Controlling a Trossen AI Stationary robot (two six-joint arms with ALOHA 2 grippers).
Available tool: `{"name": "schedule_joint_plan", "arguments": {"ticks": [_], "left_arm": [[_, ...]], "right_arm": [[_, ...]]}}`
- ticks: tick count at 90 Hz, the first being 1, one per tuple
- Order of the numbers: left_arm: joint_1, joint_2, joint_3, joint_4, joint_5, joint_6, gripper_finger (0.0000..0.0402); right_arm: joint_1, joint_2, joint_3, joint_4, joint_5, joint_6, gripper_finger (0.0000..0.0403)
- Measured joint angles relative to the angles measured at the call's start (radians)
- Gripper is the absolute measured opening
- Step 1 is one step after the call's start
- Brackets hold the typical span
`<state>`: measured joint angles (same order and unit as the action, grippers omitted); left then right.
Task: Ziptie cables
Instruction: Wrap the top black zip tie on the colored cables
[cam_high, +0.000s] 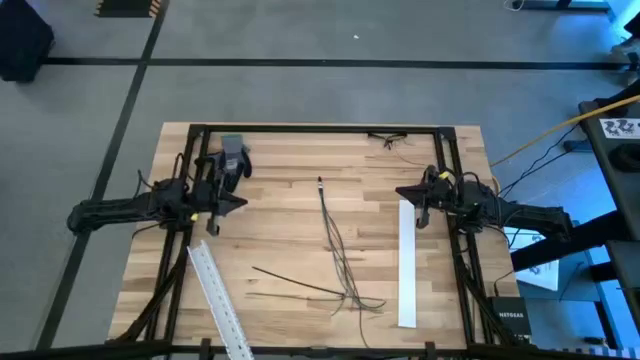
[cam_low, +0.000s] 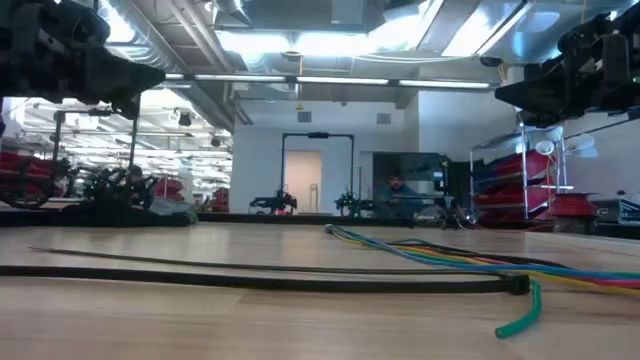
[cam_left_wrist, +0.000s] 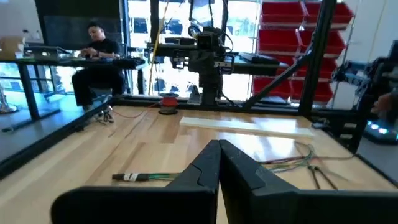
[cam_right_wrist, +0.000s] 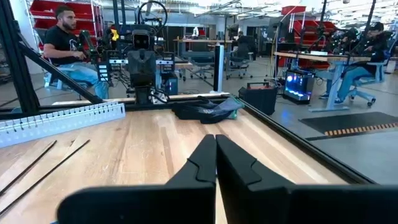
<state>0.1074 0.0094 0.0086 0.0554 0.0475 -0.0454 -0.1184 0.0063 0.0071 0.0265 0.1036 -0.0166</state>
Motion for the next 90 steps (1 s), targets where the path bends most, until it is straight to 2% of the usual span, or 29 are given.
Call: {"name": "schedule_joint_plan", "arguments": {"ticks": [13,26,35,43,57,90], "left_arm": [[0.000,0.001,0.000,0.031,-0.011,-0.019,0.0001],[0.000,0.001,0.005,0.078,-0.075,-0.071,0.0001],[0.000,0.020,0.045,0.073,-0.097,-0.131,0.0001],[0.000,0.070,0.099,0.060,-0.125,-0.138,0.0001],[0.000,0.239,0.211,0.053,-0.149,-0.077,0.0001],[-0.007,0.762,0.520,0.050,-0.153,-0.034,0.0000]], "right_arm": [[0.000,0.000,0.000,0.000,0.001,0.010,0.0005],[0.000,0.000,0.000,0.013,-0.037,0.026,0.0005],[0.000,0.000,0.000,0.033,-0.055,0.037,0.0005],[0.000,0.000,0.000,0.055,-0.025,0.043,0.0005],[0.000,0.000,0.000,0.115,0.002,0.074,0.0005],[0.000,0.003,0.000,0.158,-0.001,0.100,0.0005]]}}
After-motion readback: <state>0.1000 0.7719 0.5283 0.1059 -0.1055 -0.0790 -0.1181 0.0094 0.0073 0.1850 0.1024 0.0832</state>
